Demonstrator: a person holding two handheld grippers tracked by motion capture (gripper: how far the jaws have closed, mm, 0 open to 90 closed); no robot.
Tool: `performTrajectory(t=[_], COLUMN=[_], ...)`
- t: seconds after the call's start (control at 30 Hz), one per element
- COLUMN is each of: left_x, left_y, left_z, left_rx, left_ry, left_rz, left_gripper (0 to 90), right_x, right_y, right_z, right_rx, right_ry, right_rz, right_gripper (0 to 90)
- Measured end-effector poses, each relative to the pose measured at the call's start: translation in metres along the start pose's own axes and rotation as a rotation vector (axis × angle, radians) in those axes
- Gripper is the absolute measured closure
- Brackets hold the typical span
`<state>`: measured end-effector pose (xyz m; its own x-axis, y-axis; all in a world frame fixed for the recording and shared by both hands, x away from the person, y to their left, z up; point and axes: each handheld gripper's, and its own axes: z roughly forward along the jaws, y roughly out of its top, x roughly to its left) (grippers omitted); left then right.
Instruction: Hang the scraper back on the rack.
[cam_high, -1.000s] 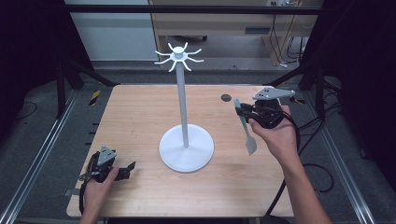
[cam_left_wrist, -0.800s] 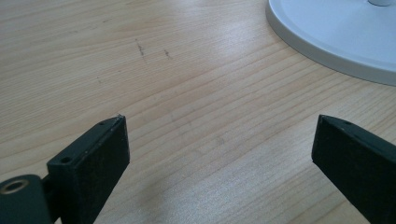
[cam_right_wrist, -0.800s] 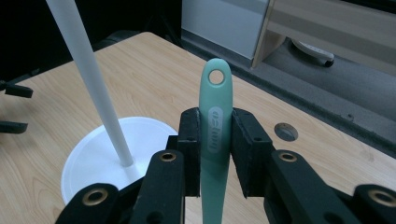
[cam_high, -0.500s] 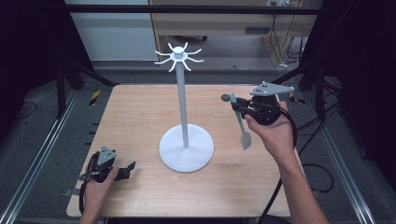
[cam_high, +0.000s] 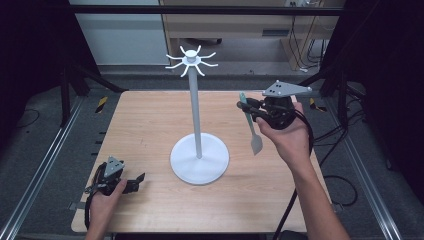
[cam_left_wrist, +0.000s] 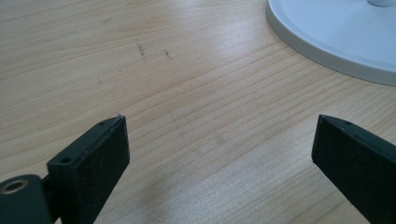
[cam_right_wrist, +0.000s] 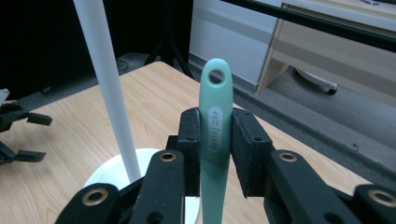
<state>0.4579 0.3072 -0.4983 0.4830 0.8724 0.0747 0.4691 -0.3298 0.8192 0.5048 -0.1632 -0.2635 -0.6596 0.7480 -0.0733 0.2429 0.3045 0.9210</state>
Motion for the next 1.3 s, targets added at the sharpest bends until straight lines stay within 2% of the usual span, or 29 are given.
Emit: performTrajectory(t=[0.5,1.3], left_x=[0.000,0.000], left_y=[0.000,0.000], left_z=[0.000,0.000], left_rx=[-0.001,0.001], left_ry=[-0.001,-0.004], left_rz=[-0.001,0.002], left_gripper=[3.7,3.7], right_x=[0.009,0.018], right_y=[0.016,0.049], right_z=[0.003,-0.008], right_rx=[-0.036,-0.154], right_ry=[0.015,0.044], right_rz=[-0.017,-0.011], right_gripper=[74.3,74.2])
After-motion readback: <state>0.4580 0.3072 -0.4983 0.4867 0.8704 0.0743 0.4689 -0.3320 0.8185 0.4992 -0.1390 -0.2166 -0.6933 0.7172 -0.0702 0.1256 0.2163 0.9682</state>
